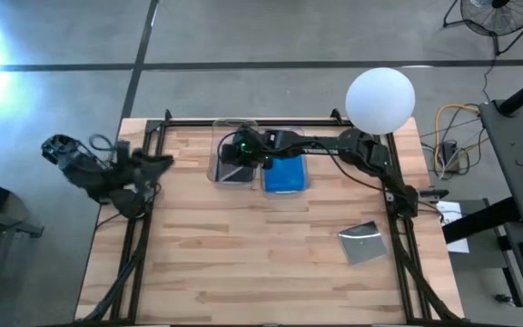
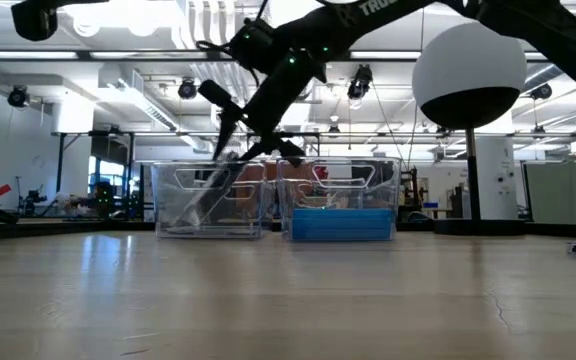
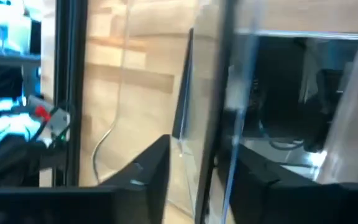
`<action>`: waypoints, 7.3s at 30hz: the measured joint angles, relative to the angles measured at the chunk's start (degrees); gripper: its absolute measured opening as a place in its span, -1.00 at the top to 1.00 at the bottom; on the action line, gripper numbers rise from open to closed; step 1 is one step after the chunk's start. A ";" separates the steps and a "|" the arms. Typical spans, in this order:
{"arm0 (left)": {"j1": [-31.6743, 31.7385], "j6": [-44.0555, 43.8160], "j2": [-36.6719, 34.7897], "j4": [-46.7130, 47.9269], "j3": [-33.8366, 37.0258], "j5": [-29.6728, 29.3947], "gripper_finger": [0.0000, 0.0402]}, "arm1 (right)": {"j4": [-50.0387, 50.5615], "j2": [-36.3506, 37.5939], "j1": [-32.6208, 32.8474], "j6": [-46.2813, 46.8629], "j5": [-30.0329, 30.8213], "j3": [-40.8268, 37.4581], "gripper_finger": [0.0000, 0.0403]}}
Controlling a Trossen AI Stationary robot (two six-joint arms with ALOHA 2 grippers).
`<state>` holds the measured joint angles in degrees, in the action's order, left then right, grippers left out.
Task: Pick & place jewel cases by type
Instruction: Put the left black CD case into the left transparent bin, then put the black CD case into the left transparent bin
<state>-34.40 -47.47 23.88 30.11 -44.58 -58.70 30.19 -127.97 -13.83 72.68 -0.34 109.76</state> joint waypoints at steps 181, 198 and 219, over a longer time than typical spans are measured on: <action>9.36 -13.14 63.47 -25.22 -1.19 44.48 1.00 | -12.85 23.84 47.21 38.36 7.78 -53.87 0.31; 14.96 -14.99 68.04 -29.24 -1.18 45.34 0.59 | -13.00 20.77 41.62 38.21 15.89 -48.03 -0.08; 19.20 -35.57 76.21 -39.82 -0.18 54.10 0.38 | -14.15 20.89 31.52 24.00 12.03 -49.01 -0.22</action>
<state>-15.20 -83.03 100.09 -9.72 -44.76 -4.60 16.04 -107.08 17.69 96.68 11.69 60.75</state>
